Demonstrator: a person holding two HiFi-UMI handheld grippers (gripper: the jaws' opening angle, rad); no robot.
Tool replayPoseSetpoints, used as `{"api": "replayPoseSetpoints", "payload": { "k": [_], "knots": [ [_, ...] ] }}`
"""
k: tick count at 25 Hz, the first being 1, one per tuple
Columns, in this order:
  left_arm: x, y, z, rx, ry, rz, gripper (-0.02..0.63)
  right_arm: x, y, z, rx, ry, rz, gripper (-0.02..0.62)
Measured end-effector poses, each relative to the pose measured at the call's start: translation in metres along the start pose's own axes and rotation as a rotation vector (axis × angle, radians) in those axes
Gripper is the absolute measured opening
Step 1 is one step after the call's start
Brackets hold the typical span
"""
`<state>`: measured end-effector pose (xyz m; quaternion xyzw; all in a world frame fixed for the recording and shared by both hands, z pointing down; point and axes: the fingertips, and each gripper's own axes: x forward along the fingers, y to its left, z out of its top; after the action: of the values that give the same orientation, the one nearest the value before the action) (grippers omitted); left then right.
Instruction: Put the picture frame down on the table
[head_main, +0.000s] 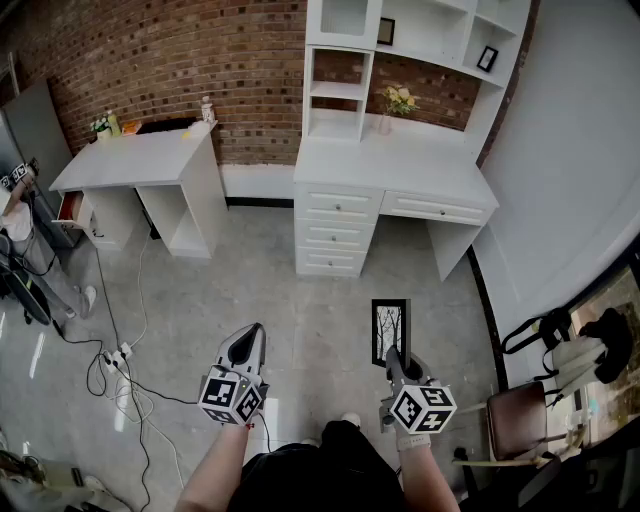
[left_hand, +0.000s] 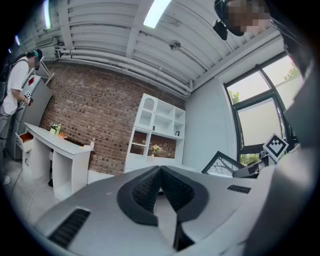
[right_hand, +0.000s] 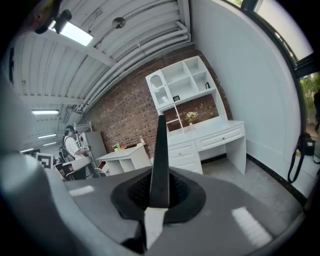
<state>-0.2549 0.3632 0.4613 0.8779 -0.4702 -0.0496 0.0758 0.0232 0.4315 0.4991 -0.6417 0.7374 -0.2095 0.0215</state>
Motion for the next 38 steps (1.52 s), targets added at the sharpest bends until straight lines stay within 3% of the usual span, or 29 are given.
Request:
{"api": "replayPoseSetpoints", "payload": {
  "k": [11, 19, 38],
  "knots": [
    [0.033, -0.005, 0.000, -0.015, -0.004, -0.008, -0.002, 0.023, -0.013, 0.022, -0.046, -0.058, 0.010, 0.017],
    [0.072, 0.018, 0.005, -0.012, -0.002, 0.011, -0.002, 0.067, -0.017, 0.047, -0.116, -0.107, 0.045, 0.017],
    [0.196, 0.047, 0.008, -0.018, 0.016, 0.055, -0.002, 0.179, -0.077, 0.090, -0.097, -0.083, 0.078, 0.017]
  ]
}}
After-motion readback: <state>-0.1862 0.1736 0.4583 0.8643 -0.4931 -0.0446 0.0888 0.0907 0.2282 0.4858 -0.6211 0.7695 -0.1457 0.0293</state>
